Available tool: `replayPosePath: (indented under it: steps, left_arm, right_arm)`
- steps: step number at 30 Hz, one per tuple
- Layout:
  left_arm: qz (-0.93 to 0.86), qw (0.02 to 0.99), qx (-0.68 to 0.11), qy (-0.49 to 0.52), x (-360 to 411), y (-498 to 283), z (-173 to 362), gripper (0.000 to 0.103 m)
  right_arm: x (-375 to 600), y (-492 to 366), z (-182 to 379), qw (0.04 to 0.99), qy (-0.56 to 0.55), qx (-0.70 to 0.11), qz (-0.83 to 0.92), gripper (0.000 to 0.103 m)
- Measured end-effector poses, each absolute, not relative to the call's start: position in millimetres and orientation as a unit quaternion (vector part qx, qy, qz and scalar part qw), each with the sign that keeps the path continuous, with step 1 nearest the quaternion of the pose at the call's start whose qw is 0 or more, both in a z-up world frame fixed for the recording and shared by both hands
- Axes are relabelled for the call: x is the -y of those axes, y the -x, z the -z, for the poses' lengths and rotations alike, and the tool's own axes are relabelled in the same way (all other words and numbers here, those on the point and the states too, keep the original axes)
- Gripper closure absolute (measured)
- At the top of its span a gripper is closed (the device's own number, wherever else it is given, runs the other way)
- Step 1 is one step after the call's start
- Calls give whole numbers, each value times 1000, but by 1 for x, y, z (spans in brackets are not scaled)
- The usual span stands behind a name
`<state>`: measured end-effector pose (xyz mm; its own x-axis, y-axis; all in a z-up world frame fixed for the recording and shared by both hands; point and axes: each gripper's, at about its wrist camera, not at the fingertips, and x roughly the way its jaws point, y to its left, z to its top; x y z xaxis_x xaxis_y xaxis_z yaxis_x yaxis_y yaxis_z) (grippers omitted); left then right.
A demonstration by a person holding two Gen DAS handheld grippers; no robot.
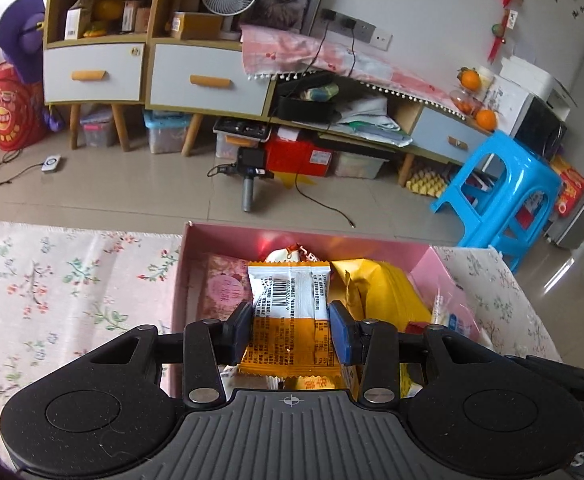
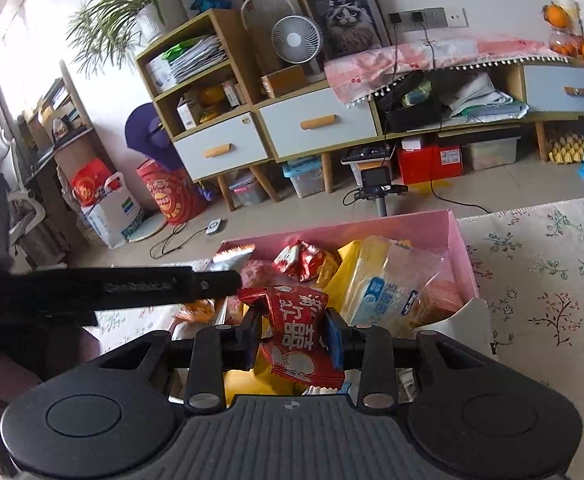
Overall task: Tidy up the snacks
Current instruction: 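Carry orange bar and red packet into the box and open both tools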
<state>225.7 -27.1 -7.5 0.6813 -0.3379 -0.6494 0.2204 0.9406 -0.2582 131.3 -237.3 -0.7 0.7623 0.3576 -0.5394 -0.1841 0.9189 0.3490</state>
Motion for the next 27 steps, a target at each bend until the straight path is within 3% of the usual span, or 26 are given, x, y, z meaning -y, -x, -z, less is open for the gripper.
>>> replayPosePath:
  steps: [8, 10, 14, 18, 23, 27]
  left_arm:
    - [147, 924, -342, 87, 31, -228, 17, 62]
    - [144, 924, -342, 89, 31, -227, 16, 62]
    - [142, 924, -342, 90, 27, -221, 12, 56]
    - [142, 924, -345, 90, 23, -214, 9, 42]
    - [138, 923, -349, 87, 19, -201, 5, 37]
    - [135, 922, -355, 80, 13, -186, 5, 31]
  right_arm:
    - [249, -138, 5, 928, -175, -302, -130, 76]
    - [251, -138, 4, 928, -184, -300, -125, 70]
    - [253, -138, 1, 927, -188, -300, -121, 64]
    - [254, -137, -1, 927, -191, -301, -118, 58]
    - [257, -131, -5, 927, -192, -299, -115, 52]
    - [262, -122, -7, 930, -181, -300, -109, 39]
